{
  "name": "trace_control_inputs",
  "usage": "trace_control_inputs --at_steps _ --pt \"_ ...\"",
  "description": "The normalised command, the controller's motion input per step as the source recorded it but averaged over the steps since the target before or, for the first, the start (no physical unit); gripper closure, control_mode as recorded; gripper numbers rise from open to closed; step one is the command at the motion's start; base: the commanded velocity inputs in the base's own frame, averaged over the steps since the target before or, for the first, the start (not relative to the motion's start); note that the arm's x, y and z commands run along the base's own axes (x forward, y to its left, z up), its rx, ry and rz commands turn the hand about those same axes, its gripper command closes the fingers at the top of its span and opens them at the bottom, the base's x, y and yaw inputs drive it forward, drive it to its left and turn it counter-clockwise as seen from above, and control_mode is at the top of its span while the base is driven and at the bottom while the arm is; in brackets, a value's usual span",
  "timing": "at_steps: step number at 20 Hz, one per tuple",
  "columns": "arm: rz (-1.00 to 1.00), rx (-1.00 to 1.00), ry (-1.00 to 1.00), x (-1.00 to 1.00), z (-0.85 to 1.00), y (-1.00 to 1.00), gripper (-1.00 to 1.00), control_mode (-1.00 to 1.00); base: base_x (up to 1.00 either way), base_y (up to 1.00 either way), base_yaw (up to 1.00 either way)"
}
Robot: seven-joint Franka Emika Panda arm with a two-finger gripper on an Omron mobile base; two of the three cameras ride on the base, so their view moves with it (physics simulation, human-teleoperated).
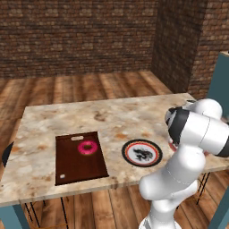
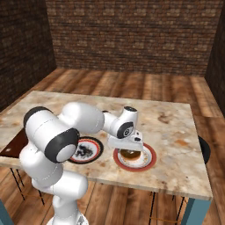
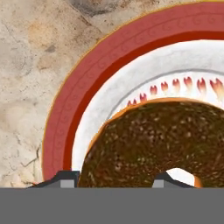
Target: Move the dessert items from the plates to the tray.
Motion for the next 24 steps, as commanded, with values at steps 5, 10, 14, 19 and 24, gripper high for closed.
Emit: trace_control_inputs --at_steps 5,10,14,19,24 --pt "0.07 -0.01 -0.03 -0.08 0.66 0.65 1.0 -1.0 0.0 0.0 0.0" --pt "0.17 0.0 -0.01 -0.04 0.49 0.92 1.0 -1.0 0.0 0.0 0.0" --pt "0.24 0.0 0.0 0.0 0.31 1.0 1.0 -1.0 0.0 0.0 0.0" --pt "0.27 0.0 0.0 0.0 0.24 1.0 1.0 -1.0 0.0 0.0 0.0" --pt "0.3 0.0 0.0 0.0 0.07 1.0 1.0 -1.0 0.0 0.0 0.0"
